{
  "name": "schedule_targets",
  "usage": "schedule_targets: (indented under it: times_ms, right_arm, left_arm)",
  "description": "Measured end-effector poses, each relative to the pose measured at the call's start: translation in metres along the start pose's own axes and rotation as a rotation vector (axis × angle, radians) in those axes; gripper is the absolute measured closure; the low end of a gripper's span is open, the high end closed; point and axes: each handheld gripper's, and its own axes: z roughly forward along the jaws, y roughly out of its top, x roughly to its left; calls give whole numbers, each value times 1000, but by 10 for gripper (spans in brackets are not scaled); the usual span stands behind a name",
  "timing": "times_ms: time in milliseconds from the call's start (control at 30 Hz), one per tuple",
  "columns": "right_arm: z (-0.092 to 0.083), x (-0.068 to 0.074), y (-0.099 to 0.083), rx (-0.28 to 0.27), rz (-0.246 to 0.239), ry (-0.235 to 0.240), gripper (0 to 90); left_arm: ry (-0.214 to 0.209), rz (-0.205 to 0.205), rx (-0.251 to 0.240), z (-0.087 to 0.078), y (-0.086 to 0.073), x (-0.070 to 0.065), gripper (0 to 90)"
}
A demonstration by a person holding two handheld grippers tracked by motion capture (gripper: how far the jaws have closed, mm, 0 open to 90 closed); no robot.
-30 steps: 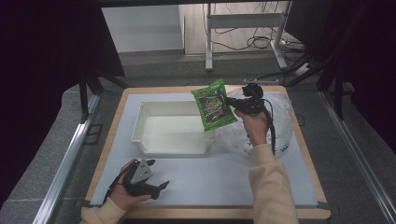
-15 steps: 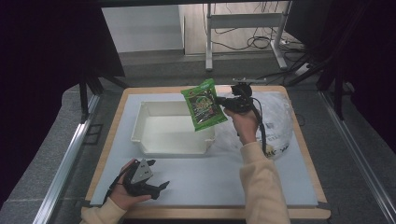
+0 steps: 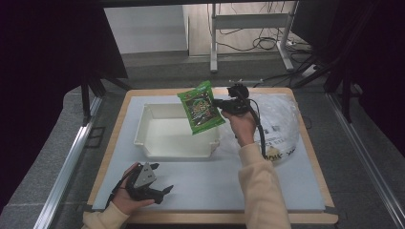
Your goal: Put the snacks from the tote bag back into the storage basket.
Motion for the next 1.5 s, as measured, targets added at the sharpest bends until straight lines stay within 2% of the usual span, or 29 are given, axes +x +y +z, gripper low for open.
schedule_targets:
  times_ms: [767, 1500]
  right_arm:
    - [24, 19, 1, 9, -16, 12, 899]
    - [51, 31, -6, 36, -1, 42, 899]
  left_arm:
    - [-1, 3, -4, -1, 0, 0, 101]
    - [-1, 3, -8, -2, 0, 1, 100]
